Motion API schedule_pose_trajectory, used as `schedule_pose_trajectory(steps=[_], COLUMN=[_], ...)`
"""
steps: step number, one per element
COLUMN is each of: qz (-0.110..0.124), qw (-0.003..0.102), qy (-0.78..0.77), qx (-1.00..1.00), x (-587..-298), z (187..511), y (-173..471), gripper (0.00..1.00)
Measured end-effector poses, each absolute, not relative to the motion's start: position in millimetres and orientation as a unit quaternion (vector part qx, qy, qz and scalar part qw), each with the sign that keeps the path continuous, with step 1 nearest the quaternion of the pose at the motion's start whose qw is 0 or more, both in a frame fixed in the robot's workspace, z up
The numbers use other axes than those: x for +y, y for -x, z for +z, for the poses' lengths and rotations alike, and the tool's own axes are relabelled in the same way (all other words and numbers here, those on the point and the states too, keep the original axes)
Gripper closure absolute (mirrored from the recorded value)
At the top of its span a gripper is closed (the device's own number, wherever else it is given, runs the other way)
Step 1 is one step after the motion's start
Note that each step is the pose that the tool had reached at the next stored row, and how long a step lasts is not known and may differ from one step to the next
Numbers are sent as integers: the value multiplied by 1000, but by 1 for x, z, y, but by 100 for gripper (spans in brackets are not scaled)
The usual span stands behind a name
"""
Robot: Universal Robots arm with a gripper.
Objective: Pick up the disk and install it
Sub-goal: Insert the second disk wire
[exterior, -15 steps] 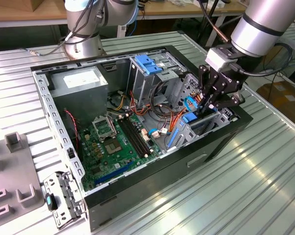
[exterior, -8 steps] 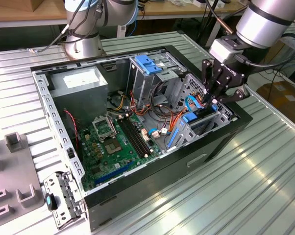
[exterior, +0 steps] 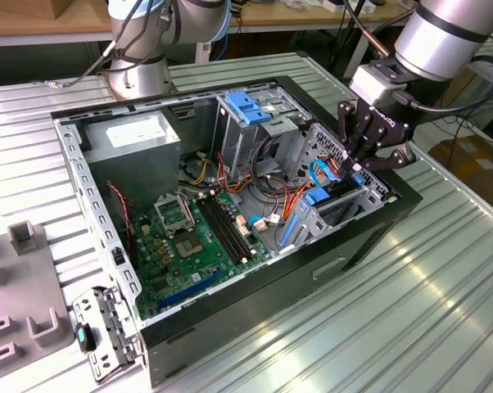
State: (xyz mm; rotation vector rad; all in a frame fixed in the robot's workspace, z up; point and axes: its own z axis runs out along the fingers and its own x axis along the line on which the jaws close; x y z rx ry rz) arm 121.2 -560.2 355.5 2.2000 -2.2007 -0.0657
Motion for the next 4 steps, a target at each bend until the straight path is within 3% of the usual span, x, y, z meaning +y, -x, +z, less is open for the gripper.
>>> schedule_pose_trajectory(steps=[4], qz=[-21], qw=[15], qy=[-707], qx=[-707], x=[-560], z=[355], y=[-121], gripper=[89])
